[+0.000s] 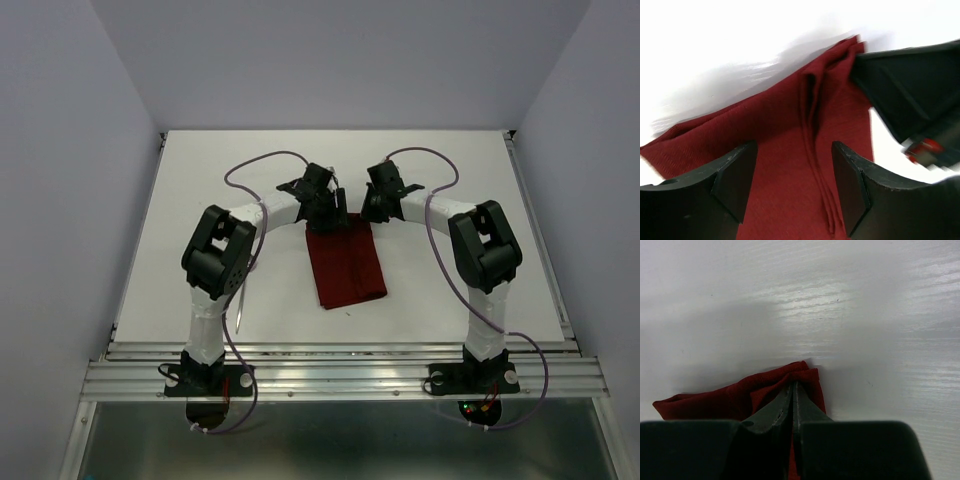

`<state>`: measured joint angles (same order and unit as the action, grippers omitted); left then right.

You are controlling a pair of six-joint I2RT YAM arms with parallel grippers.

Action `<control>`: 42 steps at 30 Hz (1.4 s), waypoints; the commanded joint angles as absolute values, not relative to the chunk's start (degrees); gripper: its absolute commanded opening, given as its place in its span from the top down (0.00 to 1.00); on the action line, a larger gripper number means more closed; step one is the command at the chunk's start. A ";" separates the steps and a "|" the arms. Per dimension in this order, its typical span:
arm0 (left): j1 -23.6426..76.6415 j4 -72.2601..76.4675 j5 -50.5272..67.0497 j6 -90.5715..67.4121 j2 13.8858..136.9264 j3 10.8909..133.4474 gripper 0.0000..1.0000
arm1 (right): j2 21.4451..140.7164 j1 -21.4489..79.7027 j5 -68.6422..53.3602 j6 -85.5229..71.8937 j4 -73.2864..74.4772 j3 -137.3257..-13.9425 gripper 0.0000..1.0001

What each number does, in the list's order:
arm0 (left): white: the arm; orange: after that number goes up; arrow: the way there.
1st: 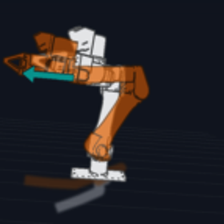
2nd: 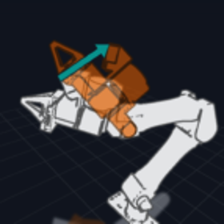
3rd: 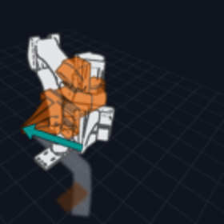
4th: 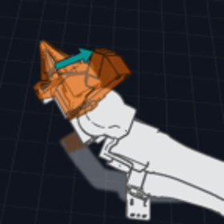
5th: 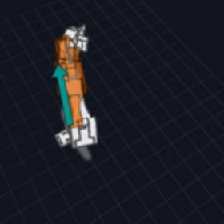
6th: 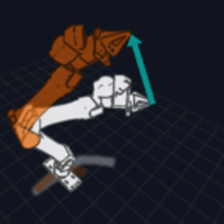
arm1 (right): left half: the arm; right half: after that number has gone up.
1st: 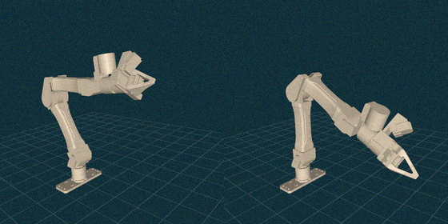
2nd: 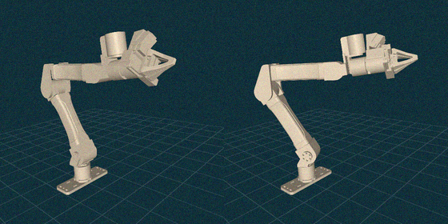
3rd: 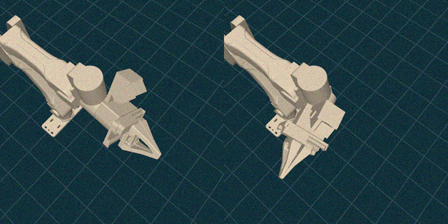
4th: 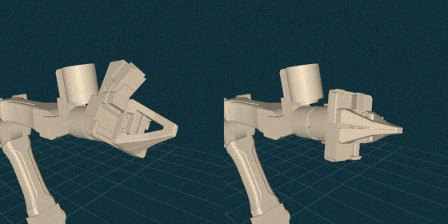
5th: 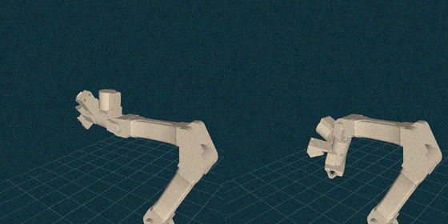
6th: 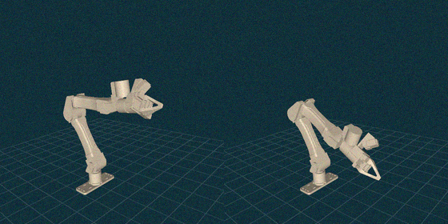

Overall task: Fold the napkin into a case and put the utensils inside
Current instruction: Smooth out the 2/3-rectangle-folded napkin at the center of the board.

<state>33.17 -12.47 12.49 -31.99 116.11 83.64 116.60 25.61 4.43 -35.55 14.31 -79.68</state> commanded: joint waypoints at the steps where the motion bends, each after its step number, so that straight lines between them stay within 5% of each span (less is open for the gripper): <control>1: 32.78 -11.16 15.38 -32.70 117.68 87.10 0.27 | 114.26 26.10 4.40 -35.24 15.73 -80.15 0.93; 28: 32.96 -12.13 14.59 -34.28 123.75 93.95 0.46 | 113.73 26.10 3.16 -35.33 15.29 -80.16 0.93; 36: 32.96 -12.66 13.97 -34.10 124.89 94.83 0.64 | 112.06 26.10 2.20 -35.07 15.29 -79.72 0.93; 42: 32.87 -12.04 14.76 -33.93 125.07 94.57 0.90 | 110.04 26.10 2.28 -34.28 15.47 -78.23 0.92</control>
